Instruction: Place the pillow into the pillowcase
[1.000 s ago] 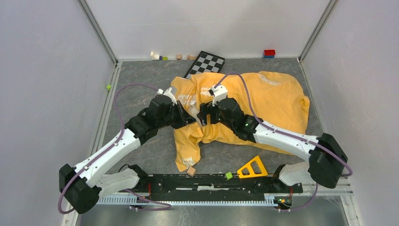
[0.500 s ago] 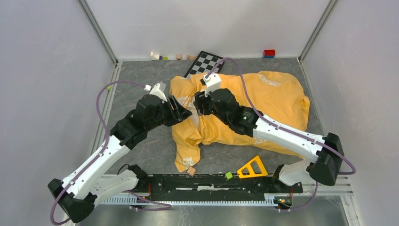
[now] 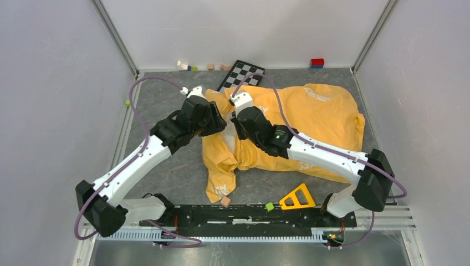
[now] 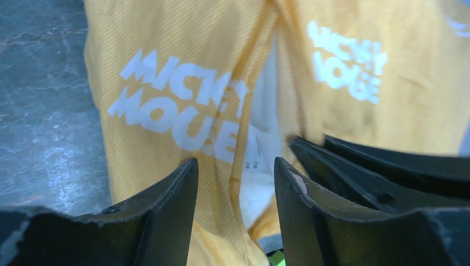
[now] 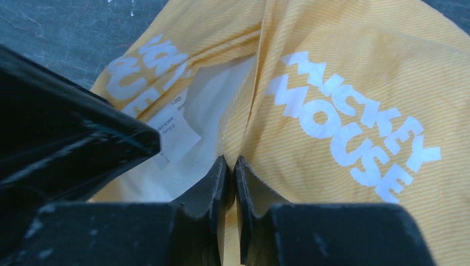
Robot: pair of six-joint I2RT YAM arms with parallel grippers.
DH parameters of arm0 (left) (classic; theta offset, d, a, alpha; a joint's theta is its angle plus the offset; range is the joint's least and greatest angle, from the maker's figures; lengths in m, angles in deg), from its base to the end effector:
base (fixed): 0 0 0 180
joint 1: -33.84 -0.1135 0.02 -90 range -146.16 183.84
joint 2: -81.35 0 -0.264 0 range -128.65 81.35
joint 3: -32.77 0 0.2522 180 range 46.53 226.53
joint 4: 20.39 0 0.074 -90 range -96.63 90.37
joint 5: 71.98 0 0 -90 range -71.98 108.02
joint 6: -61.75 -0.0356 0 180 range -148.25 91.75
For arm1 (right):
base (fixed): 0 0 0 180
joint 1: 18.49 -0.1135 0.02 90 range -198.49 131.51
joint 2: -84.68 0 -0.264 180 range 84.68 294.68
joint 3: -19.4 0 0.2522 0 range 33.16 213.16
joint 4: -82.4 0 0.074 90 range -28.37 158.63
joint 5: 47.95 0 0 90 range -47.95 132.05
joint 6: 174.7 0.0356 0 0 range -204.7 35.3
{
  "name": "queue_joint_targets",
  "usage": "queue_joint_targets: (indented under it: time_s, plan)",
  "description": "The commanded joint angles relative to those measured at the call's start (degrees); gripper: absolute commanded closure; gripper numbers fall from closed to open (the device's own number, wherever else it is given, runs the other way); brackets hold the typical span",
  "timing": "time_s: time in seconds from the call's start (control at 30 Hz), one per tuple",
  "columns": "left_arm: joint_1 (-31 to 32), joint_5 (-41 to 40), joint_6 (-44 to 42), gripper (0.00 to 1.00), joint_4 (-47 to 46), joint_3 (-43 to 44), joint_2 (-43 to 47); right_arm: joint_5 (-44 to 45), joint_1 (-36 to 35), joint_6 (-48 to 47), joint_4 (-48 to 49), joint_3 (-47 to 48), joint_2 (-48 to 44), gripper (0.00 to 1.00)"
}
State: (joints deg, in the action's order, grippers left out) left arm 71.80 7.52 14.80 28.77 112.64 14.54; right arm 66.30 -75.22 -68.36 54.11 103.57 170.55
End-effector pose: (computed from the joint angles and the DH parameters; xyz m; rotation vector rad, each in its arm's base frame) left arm 0.2009 -0.1485 0.3489 -0.2049 2.2427 -0.5857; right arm 0.2016 0.2807 0.3161 -0.4682 2.0084 0.3503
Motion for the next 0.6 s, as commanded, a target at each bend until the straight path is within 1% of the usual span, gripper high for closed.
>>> queue_joint_targets:
  time_s: [0.0,0.07,0.1,0.13,0.2,0.23,0.27,0.4,0.47,0.53,0.57]
  plan:
    - [-0.3,-4.9,-4.4,0.41,1.1,3.4,-3.5,1.4,0.1,0.5,1.7,0.0,-4.3,0.91]
    - [-0.3,-6.1,-4.9,0.43,0.7,3.4,-4.7,1.1,0.2,0.4,1.8,-0.4,-6.1,0.99]
    - [-0.3,-6.3,-5.2,0.47,0.5,3.6,-5.3,0.7,0.1,0.3,1.7,-0.4,-6.8,1.0]
    - [-0.3,-6.0,-5.5,0.56,0.3,4.0,-5.9,0.0,0.1,0.2,1.9,-0.6,-7.6,1.0]
    - [-0.3,-4.1,-6.8,0.77,-1.1,6.2,-6.5,-1.2,0.2,0.2,2.8,-1.3,-9.0,1.0]
    - [-0.3,-3.3,-7.3,0.9,-0.9,8.7,-6.8,-1.5,0.1,0.2,3.2,-1.8,-9.5,1.0]
    - [-0.2,-2.8,-7.9,0.97,-0.1,12.0,-7.3,-1.7,0.1,0.2,3.4,-2.0,-9.6,1.0]
    - [0.3,2.6,-8.5,0.98,2.3,24.5,-10.5,-2.6,0.9,1.3,3.9,-3.6,-9.3,1.0]
    - [0.4,6.2,-7.5,0.98,2.5,29.0,-12.4,-4.0,1.8,2.0,5.3,-4.8,-9.3,1.0]
    - [0.3,9.6,-5.9,0.98,1.9,30.5,-14.2,-5.2,2.6,2.8,6.2,-5.7,-9.6,1.0]
    - [0.1,12.0,-4.9,0.98,0.9,29.4,-15.0,-5.4,2.9,3.2,6.6,-6.2,-9.7,1.0]
